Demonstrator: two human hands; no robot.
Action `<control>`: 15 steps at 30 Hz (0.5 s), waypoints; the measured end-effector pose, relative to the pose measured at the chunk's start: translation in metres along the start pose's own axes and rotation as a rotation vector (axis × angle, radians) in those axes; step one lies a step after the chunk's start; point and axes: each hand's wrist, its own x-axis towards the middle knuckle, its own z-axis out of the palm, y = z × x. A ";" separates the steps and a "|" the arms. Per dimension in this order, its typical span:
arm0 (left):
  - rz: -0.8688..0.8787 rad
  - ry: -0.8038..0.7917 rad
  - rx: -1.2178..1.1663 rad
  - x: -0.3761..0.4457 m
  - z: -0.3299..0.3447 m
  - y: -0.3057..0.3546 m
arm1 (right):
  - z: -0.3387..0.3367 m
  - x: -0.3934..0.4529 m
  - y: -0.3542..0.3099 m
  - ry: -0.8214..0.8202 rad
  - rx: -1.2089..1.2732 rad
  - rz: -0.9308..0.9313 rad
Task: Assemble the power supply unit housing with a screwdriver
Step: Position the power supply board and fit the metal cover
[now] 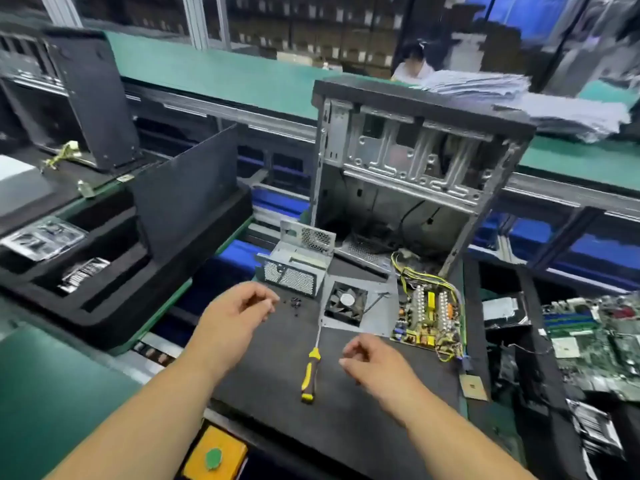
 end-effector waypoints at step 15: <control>-0.092 -0.134 -0.118 0.077 -0.034 -0.023 | 0.080 0.065 -0.010 0.129 -0.481 0.269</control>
